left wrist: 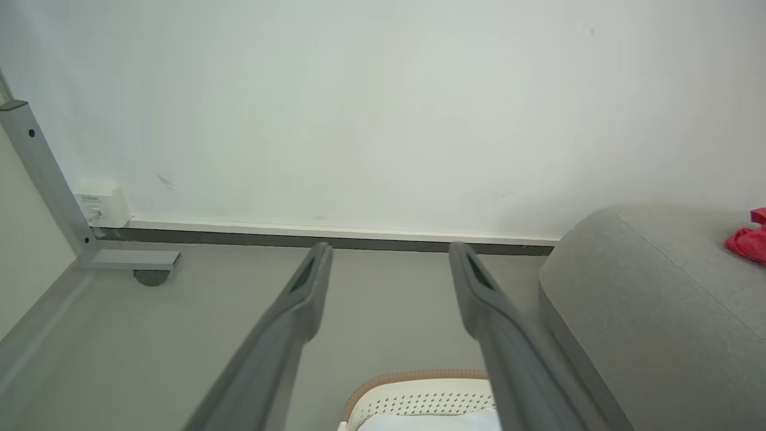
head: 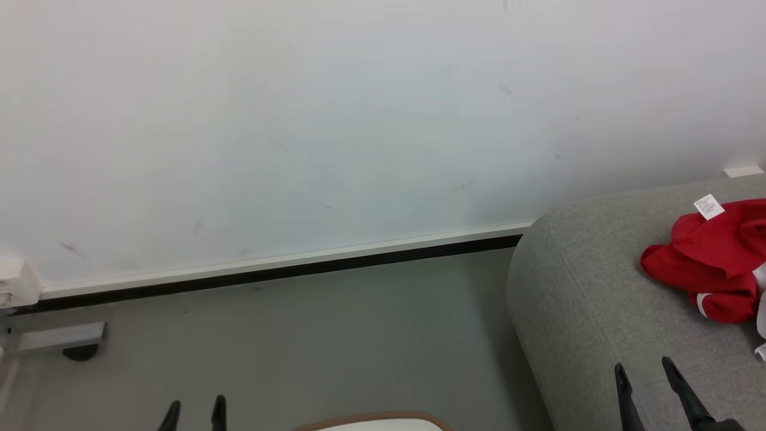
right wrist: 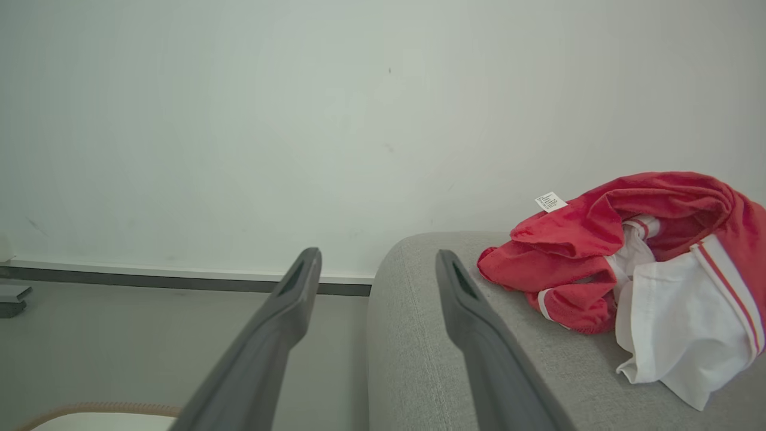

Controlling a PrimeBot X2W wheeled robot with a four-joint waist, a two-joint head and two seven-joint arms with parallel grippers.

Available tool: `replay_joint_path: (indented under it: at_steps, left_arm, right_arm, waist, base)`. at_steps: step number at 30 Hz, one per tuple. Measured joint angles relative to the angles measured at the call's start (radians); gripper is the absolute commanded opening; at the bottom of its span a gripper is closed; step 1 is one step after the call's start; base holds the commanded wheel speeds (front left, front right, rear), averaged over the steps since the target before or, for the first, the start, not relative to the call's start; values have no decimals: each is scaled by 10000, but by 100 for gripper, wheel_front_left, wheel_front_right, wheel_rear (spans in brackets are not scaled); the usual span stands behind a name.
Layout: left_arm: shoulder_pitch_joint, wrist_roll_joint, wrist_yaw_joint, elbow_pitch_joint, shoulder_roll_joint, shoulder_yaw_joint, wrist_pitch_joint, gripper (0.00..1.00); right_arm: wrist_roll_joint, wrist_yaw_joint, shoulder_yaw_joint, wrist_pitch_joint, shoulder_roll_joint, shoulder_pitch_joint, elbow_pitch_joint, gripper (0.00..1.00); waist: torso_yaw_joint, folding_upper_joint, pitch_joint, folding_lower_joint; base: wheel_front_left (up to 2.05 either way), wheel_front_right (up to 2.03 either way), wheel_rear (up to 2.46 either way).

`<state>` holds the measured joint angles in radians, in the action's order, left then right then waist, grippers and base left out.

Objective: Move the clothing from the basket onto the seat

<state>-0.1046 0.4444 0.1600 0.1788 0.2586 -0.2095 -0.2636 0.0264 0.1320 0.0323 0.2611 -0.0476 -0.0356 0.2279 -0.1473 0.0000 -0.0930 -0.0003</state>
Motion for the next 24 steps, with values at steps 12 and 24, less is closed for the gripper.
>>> replay_joint_path:
  at_steps: [12,24]
  left_arm:
    - [-105,-1360,-1162,426,-913,1356,-2,100]
    - [-58,-2075,-1739,711,-1505,2057,-2,100]
  right_arm:
    - [270,0,-351,0,2,73,453,100]
    - [357,0,-523,0,0,174,635,100]
  waist:
    - [249,0,3,2]
    - [511,0,125,3]
  base:
    - [0,0,0]
    - [0,0,0]
